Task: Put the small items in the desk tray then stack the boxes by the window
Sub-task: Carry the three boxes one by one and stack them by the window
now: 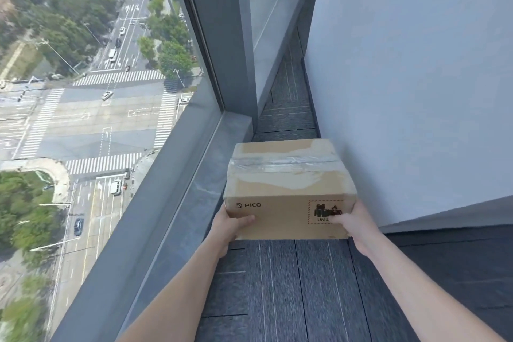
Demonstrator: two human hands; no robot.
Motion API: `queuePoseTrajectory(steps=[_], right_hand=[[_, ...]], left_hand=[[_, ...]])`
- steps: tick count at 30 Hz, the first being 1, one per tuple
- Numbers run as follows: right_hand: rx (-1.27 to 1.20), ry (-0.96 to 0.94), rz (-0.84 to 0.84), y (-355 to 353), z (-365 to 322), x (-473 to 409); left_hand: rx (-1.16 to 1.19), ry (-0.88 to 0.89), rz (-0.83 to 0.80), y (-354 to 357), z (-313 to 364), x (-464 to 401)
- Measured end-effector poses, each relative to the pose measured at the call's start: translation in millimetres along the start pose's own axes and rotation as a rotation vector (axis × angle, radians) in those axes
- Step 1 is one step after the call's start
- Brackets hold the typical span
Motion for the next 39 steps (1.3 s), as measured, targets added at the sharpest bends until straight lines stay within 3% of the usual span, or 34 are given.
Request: queuePoseTrajectory(steps=[12, 32, 39], right_hand=[[-0.097, -0.168, 0.11, 20, 70, -157], [0.051, -0.083, 0.195, 5, 96, -201], [-0.016, -0.033, 0.113, 12, 103, -200]], left_hand=[[-0.049, 0.281, 0.019, 23, -27, -162], [-0.226, 0.232, 0.075, 39, -61, -217], [-0.311, 0.199, 0.132, 35, -66, -205]])
Point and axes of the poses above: each hand's wrist, its own x-axis away from the middle knuckle, its own y-axis out of the palm, z = x × y, the point moved 9 cm from there along -x, towards the middle knuckle, and after that the axes turned 4 degrees about -y, right-handed, at the moved point
